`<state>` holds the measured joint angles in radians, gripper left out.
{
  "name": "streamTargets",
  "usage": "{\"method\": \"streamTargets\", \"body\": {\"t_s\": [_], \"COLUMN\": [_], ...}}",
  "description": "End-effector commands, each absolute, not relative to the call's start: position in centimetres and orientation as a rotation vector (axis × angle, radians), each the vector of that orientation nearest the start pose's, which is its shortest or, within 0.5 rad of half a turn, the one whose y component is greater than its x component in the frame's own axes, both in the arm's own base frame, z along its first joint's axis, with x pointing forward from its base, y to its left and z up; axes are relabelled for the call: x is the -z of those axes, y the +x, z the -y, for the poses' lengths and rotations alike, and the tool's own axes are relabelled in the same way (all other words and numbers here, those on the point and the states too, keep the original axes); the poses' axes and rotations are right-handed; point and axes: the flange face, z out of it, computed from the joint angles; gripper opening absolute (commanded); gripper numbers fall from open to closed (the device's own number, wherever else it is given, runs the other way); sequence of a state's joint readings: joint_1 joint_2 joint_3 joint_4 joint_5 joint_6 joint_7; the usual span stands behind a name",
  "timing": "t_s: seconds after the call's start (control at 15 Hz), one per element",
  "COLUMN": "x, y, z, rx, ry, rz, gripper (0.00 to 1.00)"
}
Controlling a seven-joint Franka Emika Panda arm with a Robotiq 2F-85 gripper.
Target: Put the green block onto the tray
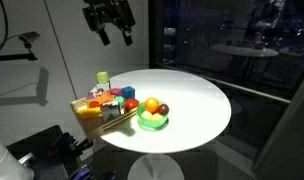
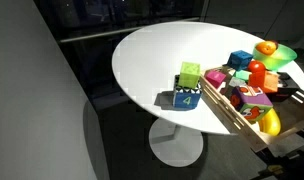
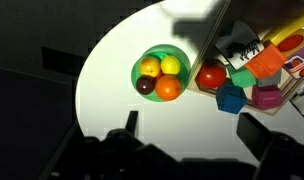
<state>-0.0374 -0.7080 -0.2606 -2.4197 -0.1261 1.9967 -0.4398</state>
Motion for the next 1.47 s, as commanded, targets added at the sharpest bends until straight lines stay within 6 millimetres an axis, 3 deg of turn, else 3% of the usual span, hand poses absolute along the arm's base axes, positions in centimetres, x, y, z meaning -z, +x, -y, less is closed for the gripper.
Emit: {"method": "streamTargets", "body": {"t_s": [0.0, 0.27, 0.67, 1.4], "x": [-56.7, -56.8, -55.7, -53.3], "y": [34.6, 34.6, 36.2, 40.4], "z": [13.3, 13.3, 11.8, 4.6], "rx": [0.43, 0.434, 0.373, 0.22], "ry": [-3.14, -3.14, -3.121, -3.023], "rz": [0.341, 0.341, 0.369, 0.576], "gripper": [1.0, 1.0, 1.0, 1.0]}}
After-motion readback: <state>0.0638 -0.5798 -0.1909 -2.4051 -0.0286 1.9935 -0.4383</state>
